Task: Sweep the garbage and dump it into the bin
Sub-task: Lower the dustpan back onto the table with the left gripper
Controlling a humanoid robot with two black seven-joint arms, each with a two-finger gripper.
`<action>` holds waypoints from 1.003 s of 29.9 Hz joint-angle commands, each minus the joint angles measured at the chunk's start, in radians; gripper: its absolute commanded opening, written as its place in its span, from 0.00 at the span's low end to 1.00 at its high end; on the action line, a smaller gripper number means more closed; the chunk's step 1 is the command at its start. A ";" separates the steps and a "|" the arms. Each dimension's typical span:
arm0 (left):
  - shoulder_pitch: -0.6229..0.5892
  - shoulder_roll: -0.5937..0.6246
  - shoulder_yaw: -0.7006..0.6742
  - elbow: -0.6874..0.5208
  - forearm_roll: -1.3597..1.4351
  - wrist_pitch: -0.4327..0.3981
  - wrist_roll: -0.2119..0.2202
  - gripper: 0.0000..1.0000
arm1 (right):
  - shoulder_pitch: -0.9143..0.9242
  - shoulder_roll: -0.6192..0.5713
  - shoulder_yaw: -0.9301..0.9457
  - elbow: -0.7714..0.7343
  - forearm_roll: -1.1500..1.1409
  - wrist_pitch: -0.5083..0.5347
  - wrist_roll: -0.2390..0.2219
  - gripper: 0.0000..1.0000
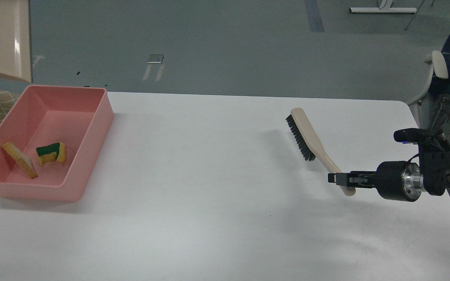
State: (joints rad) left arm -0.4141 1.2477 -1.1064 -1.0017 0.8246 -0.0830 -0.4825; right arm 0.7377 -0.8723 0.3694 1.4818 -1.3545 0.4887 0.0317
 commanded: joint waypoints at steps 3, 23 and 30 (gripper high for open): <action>-0.022 -0.086 -0.001 -0.112 -0.064 -0.020 0.073 0.00 | -0.001 -0.020 0.000 0.000 0.000 0.000 0.004 0.00; 0.000 -0.660 0.258 -0.275 -0.050 0.311 0.262 0.00 | -0.009 -0.062 -0.003 0.002 0.000 0.000 0.014 0.00; 0.043 -0.731 0.361 -0.265 0.020 0.381 0.229 0.00 | -0.015 -0.060 -0.004 0.002 0.000 0.000 0.014 0.00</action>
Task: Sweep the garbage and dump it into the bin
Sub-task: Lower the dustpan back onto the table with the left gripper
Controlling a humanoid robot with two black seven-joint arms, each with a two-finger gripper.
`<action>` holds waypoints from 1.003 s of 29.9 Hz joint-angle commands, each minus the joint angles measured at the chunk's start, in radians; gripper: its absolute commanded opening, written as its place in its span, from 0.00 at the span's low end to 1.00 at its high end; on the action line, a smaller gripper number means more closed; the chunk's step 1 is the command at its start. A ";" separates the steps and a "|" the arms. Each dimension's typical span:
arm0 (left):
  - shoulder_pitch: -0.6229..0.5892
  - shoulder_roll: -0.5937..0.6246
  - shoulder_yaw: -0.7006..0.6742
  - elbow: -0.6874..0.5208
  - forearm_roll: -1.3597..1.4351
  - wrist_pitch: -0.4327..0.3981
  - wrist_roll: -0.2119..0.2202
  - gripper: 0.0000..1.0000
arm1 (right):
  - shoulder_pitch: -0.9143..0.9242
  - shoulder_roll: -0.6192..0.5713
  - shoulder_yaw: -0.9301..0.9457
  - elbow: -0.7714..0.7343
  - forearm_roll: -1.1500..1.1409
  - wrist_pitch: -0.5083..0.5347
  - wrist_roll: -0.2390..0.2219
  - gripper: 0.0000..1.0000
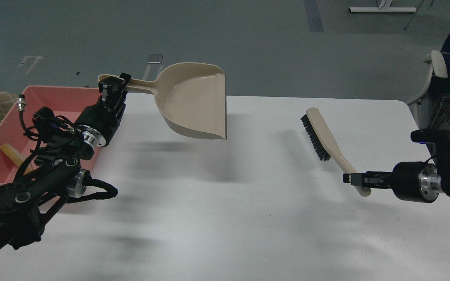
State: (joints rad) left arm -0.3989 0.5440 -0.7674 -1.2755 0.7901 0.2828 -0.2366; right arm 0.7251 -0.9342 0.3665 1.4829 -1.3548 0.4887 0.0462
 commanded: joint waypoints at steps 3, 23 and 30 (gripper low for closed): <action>0.074 -0.065 0.023 0.015 0.129 0.030 -0.021 0.00 | -0.004 0.002 -0.003 0.001 0.000 0.000 0.000 0.00; 0.144 -0.164 0.027 0.100 0.190 0.085 -0.072 0.15 | -0.013 0.011 -0.001 0.007 0.000 0.000 0.000 0.00; 0.167 -0.176 0.025 0.102 0.189 0.087 -0.081 0.30 | -0.013 0.011 -0.001 0.007 0.000 0.000 0.000 0.00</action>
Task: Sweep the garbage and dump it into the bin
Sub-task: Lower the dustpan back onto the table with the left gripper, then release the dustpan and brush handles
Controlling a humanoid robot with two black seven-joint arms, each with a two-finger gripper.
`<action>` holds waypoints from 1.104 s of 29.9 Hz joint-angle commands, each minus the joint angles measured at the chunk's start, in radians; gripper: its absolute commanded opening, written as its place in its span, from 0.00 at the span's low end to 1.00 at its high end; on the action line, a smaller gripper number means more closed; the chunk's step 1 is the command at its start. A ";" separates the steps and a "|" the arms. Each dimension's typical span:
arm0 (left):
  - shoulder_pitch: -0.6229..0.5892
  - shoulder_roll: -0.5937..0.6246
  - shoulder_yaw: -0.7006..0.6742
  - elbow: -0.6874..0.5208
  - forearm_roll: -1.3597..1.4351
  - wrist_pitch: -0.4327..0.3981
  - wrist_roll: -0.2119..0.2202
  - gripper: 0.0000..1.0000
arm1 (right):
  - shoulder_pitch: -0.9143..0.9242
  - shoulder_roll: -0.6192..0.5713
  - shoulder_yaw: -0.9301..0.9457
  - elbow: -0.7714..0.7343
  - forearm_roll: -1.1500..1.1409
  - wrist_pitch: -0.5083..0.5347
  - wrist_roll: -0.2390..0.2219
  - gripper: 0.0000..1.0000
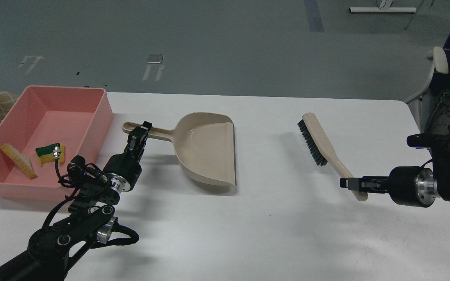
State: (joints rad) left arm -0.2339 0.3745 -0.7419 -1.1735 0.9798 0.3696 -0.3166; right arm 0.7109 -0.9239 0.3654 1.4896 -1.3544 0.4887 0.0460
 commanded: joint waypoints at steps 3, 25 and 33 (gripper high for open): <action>0.002 -0.006 -0.001 0.000 -0.003 -0.001 -0.001 0.66 | 0.001 -0.001 0.000 0.000 0.000 0.000 0.000 0.00; 0.070 0.033 0.056 -0.015 0.000 -0.026 -0.038 0.97 | -0.011 -0.001 0.003 -0.008 0.001 0.000 0.002 0.00; 0.087 0.052 0.053 -0.040 -0.003 -0.060 -0.073 0.97 | -0.039 -0.003 0.003 -0.008 0.001 0.000 0.000 0.04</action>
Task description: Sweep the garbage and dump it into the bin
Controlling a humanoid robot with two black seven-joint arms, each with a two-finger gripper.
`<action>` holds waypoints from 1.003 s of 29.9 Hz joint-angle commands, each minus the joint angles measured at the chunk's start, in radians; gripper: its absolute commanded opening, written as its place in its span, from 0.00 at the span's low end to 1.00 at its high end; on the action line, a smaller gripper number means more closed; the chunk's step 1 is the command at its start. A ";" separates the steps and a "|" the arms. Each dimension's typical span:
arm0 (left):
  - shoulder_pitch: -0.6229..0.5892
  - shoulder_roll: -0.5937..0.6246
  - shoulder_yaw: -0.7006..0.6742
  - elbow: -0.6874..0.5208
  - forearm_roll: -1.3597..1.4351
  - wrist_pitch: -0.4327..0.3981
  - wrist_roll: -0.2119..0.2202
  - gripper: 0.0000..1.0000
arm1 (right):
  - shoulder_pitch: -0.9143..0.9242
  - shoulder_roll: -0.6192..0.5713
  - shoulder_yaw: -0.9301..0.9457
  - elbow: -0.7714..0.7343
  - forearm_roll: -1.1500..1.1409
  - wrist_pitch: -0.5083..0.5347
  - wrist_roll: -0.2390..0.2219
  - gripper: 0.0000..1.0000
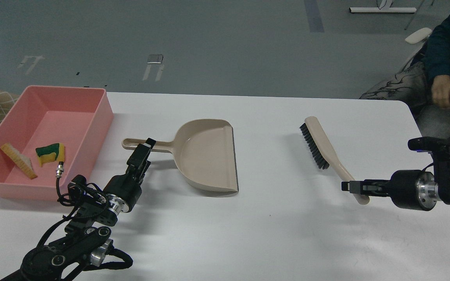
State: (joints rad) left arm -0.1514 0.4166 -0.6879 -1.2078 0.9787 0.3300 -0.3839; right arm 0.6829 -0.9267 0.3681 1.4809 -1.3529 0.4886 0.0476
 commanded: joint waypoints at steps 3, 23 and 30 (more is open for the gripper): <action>0.018 0.025 -0.009 -0.025 -0.006 -0.042 -0.010 0.97 | -0.017 0.002 0.000 0.001 0.000 0.000 -0.008 0.09; 0.099 0.183 -0.019 -0.180 -0.011 -0.166 -0.052 0.97 | -0.023 -0.059 0.034 0.001 0.055 0.000 -0.015 0.96; 0.170 0.341 -0.044 -0.343 -0.018 -0.236 -0.105 0.97 | -0.002 -0.142 0.141 -0.008 0.122 0.000 -0.003 0.97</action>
State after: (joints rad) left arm -0.0026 0.6926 -0.7145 -1.4814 0.9670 0.1269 -0.4608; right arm 0.6759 -1.0463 0.4409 1.4815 -1.2683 0.4887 0.0417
